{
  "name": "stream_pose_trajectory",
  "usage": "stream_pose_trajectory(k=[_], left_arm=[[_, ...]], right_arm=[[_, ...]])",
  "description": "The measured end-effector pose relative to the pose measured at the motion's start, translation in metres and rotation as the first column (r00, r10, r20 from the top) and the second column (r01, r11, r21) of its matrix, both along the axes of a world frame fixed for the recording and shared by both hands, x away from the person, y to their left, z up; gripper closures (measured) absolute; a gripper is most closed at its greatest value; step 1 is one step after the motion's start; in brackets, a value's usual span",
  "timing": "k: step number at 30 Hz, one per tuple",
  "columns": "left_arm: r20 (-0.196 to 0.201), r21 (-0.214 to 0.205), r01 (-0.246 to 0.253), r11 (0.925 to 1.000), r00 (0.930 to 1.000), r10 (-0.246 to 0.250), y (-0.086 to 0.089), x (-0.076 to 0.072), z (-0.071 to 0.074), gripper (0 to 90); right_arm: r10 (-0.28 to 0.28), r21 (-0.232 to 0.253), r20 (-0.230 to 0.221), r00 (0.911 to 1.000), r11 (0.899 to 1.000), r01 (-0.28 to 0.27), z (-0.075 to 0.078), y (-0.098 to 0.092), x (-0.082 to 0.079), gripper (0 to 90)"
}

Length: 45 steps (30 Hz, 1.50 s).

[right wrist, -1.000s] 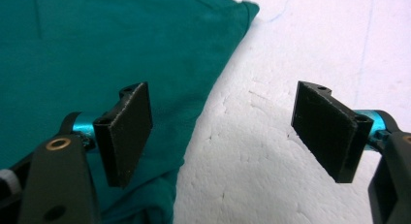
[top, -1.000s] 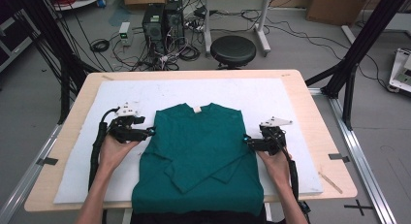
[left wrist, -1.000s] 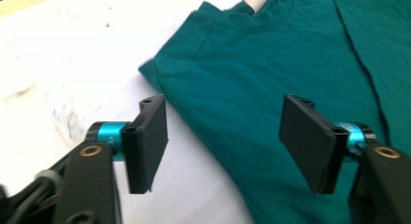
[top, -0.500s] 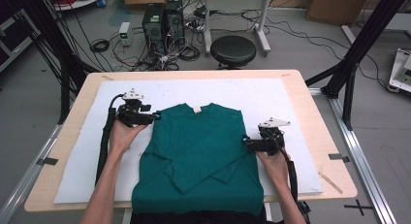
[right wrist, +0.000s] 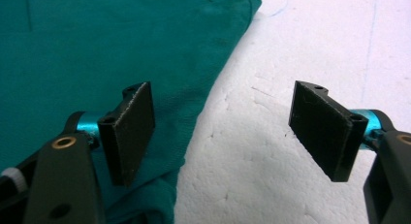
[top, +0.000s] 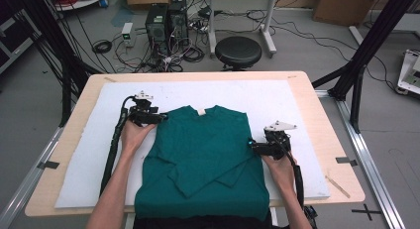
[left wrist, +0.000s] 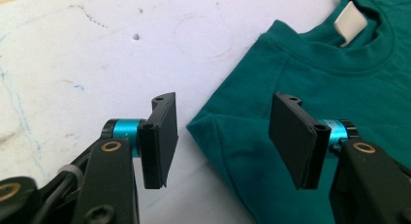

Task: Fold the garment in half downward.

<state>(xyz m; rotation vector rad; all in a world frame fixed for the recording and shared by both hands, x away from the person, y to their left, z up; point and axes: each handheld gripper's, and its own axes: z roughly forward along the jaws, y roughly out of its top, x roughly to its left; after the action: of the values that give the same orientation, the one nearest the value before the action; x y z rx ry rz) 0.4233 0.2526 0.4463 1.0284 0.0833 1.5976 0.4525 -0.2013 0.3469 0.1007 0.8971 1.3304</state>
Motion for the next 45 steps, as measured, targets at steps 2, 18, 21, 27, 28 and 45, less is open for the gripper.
stream_pose_trajectory(k=[2, 18, 21, 27, 28, 45], left_arm=[[-0.001, -0.003, -0.012, 0.9999, 0.9999, 0.012, -0.001, 0.003, 0.001, 43.4], [-0.007, 0.002, -0.012, 0.9999, 0.9999, 0.012, 0.002, 0.017, 0.006, 44.6], [-0.006, 0.018, -0.007, 0.9998, 1.0, 0.007, 0.002, 0.017, 0.005, 48.7], [-0.01, 0.03, 0.009, 0.9995, 0.9999, -0.009, 0.003, 0.017, 0.005, 56.7], [-0.008, 0.031, 0.012, 0.9995, 0.9999, -0.012, 0.003, 0.017, 0.005, 60.0], [-0.016, 0.049, 0.019, 0.9986, 0.9997, -0.018, 0.002, 0.018, 0.003, 83.0]], right_arm=[[0.004, 0.007, 0.001, 1.0, 1.0, -0.004, 0.0, -0.001, 0.0, 25.5], [0.001, 0.029, -0.006, 1.0, 1.0, -0.001, 0.001, -0.003, 0.001, 26.9], [0.015, 0.04, -0.007, 0.9999, 0.999, -0.015, 0.001, -0.005, 0.001, 26.9], [0.008, 0.036, -0.003, 1.0, 0.999, -0.008, 0.001, -0.004, 0.001, 26.9], [0.007, 0.037, -0.005, 1.0, 0.999, -0.006, 0.001, -0.004, 0.001, 26.9], [-0.003, 0.032, -0.007, 1.0, 0.999, 0.004, 0.0, -0.002, 0.002, 26.9]])
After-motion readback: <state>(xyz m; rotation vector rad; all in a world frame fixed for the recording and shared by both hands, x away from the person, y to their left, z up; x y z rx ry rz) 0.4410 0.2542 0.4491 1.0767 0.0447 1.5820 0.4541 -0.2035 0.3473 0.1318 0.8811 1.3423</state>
